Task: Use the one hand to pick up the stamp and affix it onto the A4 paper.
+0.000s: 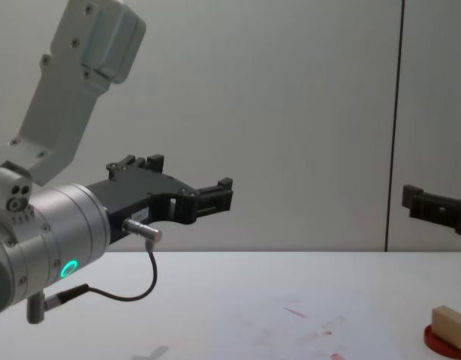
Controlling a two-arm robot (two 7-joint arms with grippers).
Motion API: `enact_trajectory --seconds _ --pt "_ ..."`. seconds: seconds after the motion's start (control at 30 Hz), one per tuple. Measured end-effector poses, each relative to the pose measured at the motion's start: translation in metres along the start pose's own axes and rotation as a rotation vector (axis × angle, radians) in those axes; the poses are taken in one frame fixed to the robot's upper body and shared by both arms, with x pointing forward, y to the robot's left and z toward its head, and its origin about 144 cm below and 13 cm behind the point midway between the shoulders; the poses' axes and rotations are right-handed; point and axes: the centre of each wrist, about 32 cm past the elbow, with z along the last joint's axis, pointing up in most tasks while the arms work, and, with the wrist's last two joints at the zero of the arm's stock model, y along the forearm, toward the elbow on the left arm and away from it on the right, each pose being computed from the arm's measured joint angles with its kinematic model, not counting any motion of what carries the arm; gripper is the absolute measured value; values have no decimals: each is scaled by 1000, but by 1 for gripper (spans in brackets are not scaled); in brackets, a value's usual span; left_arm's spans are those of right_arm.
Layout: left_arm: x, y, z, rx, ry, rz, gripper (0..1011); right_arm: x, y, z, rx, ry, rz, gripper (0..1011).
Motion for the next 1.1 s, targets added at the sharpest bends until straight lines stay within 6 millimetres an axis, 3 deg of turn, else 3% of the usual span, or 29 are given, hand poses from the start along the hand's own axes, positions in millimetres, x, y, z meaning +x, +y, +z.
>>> enact_trajectory --seconds 1.1 --pt "0 0 0 0 0 0 1002 0 0 0 0 0 1 1001"
